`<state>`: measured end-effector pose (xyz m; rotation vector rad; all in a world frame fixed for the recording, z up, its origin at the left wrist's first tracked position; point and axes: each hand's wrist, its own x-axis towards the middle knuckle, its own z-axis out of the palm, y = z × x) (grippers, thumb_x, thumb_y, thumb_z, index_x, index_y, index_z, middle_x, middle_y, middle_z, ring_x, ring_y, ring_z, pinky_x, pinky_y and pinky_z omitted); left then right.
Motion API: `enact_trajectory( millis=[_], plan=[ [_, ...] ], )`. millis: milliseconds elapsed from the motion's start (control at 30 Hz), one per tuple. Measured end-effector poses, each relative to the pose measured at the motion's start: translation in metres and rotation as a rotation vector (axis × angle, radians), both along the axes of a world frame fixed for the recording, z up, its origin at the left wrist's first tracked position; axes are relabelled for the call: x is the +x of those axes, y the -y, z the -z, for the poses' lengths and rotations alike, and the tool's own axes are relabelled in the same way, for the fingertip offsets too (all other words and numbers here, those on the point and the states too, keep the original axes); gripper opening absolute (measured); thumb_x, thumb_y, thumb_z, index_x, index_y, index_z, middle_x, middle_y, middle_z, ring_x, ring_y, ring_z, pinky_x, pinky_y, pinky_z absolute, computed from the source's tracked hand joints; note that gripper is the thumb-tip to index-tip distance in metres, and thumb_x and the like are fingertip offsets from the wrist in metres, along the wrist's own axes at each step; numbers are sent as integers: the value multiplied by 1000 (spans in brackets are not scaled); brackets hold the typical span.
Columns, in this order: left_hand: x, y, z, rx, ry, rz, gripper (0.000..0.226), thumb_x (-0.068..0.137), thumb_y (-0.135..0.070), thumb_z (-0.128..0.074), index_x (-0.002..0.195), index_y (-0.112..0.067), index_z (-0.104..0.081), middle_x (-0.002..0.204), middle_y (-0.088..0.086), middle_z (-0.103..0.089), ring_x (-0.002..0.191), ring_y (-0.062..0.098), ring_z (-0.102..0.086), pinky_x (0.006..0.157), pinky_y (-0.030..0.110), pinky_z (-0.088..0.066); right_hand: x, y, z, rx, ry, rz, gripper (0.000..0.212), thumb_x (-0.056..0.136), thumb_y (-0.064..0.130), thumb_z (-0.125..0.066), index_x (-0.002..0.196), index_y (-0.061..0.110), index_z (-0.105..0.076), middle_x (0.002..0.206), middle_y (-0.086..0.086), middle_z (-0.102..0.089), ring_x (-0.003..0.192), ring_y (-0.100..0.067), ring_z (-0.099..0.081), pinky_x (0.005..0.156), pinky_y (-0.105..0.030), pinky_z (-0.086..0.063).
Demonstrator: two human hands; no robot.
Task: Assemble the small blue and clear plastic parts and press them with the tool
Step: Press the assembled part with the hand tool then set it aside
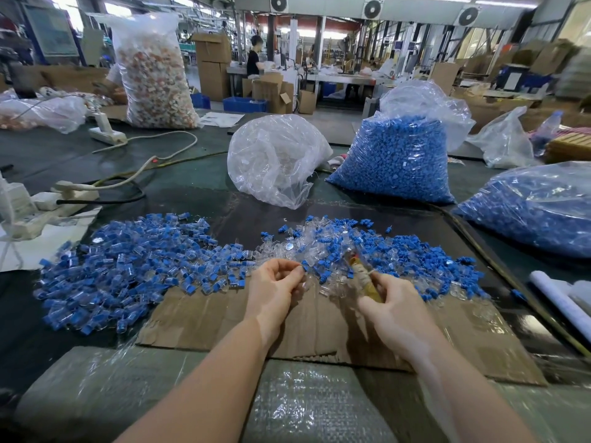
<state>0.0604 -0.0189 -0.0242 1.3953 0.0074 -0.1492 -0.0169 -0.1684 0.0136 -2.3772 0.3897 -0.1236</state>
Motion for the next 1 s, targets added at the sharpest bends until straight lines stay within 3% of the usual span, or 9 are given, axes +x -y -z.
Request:
enact_trajectory(
  millis=[100, 200, 367, 500, 633, 767, 833, 900, 1000],
  plan=[
    [6, -12, -3, 311, 244, -168, 12, 86, -6, -63, 82, -17, -65, 75, -2, -65, 66, 6, -60, 55, 7, -44, 2, 20, 7, -343, -1, 100, 32, 88, 32, -56, 115, 14, -53, 96, -1, -49, 98, -19, -46, 84, -31, -39],
    [19, -39, -12, 692, 408, -383, 13, 90, -13, -59, 98, -17, -69, 86, -7, -59, 77, 10, -55, 57, 11, -39, 0, 31, 13, -529, -11, 151, 34, 90, 41, -53, 115, 18, -50, 105, 0, -50, 106, -19, -44, 91, -30, -36],
    [40, -89, -6, 1104, 449, -465, 23, 93, -17, -54, 112, -17, -68, 96, 5, -59, 88, 20, -44, 76, 36, -40, -2, 40, 25, -681, -48, 212, 44, 91, 50, -47, 123, 21, -45, 120, -4, -52, 112, -20, -45, 93, -29, -39],
    [41, -94, 1, 1285, 410, -444, 26, 93, -19, -55, 116, -23, -66, 102, 3, -57, 96, 25, -41, 84, 38, -31, -2, 39, 30, -741, -62, 234, 59, 92, 52, -42, 140, 19, -33, 129, -5, -49, 118, -20, -44, 95, -29, -40],
    [33, -70, 0, 1186, 500, -417, 27, 89, -18, -60, 115, -21, -65, 107, 2, -55, 102, 20, -37, 90, 33, -29, -3, 37, 31, -751, -70, 240, 59, 92, 55, -39, 140, 21, -32, 130, -3, -47, 120, -20, -43, 94, -29, -41],
    [15, -28, -3, 915, 621, -134, 18, 88, -9, -60, 103, -14, -69, 98, -1, -60, 91, 7, -45, 84, 18, -36, -3, 37, 31, -748, -99, 243, 60, 92, 57, -37, 140, 22, -31, 132, -3, -45, 121, -21, -41, 95, -31, -40],
    [7, -8, 0, 893, 651, 39, 21, 90, -11, -57, 109, -15, -66, 101, -4, -60, 91, 6, -50, 86, 18, -41, -3, 36, 30, -755, -112, 260, 62, 91, 60, -35, 140, 23, -30, 133, -3, -44, 124, -22, -39, 97, -35, -38],
    [1, 7, 4, 920, 685, 166, 29, 93, -17, -53, 122, -20, -59, 107, -8, -55, 94, 3, -46, 87, 13, -36, -5, 33, 28, -783, -78, 278, 61, 90, 62, -34, 139, 25, -33, 133, -3, -44, 124, -22, -38, 99, -37, -36],
    [-2, 18, 12, 979, 698, 238, 38, 94, -28, -52, 131, -23, -51, 114, -7, -51, 104, 5, -40, 93, 13, -31, -1, 28, 23, -732, 116, 232, 47, 91, 50, -47, 130, 25, -48, 123, 0, -51, 117, -21, -44, 97, -37, -35]
  ],
)
